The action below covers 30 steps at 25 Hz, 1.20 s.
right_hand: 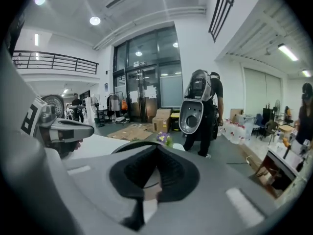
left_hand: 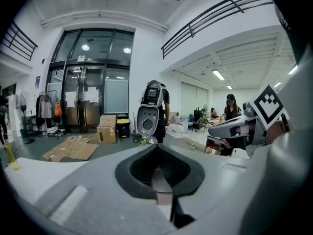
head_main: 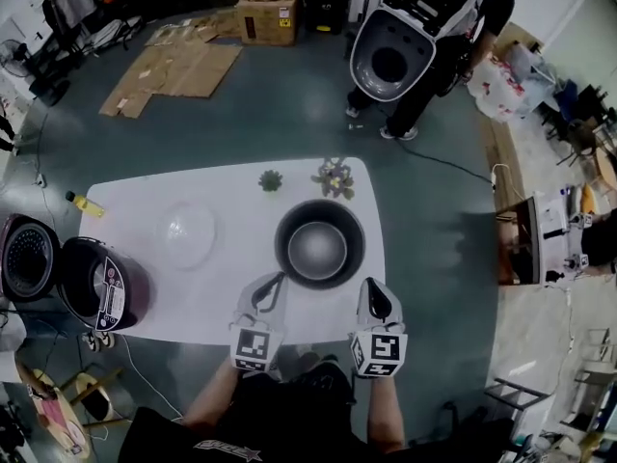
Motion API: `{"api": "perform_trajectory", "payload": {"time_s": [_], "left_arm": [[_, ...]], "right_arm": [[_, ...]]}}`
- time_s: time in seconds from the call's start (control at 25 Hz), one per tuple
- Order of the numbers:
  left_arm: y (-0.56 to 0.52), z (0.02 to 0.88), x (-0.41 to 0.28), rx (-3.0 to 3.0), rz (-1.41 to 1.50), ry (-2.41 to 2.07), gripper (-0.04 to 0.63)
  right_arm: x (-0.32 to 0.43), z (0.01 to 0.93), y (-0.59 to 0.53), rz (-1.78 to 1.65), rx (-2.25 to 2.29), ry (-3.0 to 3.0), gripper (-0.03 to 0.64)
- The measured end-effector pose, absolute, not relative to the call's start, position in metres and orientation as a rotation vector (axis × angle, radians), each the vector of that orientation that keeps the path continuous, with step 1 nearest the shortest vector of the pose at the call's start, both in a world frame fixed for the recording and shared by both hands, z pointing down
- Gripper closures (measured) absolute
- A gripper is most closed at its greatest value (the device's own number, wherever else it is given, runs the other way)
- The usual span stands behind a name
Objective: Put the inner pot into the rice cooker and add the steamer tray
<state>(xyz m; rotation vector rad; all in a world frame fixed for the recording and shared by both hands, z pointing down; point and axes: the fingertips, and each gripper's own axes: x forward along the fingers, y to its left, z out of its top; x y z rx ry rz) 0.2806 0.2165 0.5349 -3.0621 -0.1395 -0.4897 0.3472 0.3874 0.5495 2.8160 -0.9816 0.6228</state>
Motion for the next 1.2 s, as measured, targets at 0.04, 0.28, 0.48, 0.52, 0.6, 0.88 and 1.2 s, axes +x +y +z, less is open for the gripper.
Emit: {"api": "perform_trajectory", "payload": {"time_s": [0.04,0.28,0.48,0.52,0.6,0.88,1.2], "left_arm": [[0.216,0.539,0.285,-3.065,-0.505,-0.128,0.584],[0.209,0.56,0.305,-3.079,-0.583,-0.045,0.584],[0.204,0.571,0.311,-3.088,-0.627,0.023,0.584],[0.203,0.573,0.312,-3.088,-0.637,0.035,0.584],[0.199,0.578,0.312,-3.091,-0.659,0.059,0.584],[0.189,0.598,0.31,-3.084,-0.743,0.131,0.584],[0.178,0.615,0.305,-3.077,-0.828,0.205,0.584]], "right_arm": [[0.354,0.555,0.386,0.644,2.806,-0.991,0.614],[0.386,0.582,0.378,0.767,2.763,-1.031,0.582],[0.403,0.605,0.371,0.859,2.739,-1.086,0.438],[0.406,0.609,0.37,0.877,2.73,-1.092,0.417],[0.411,0.62,0.367,0.919,2.707,-1.1,0.417],[0.426,0.654,0.365,1.027,2.661,-1.073,0.417],[0.433,0.678,0.357,1.123,2.591,-1.096,0.417]]}}
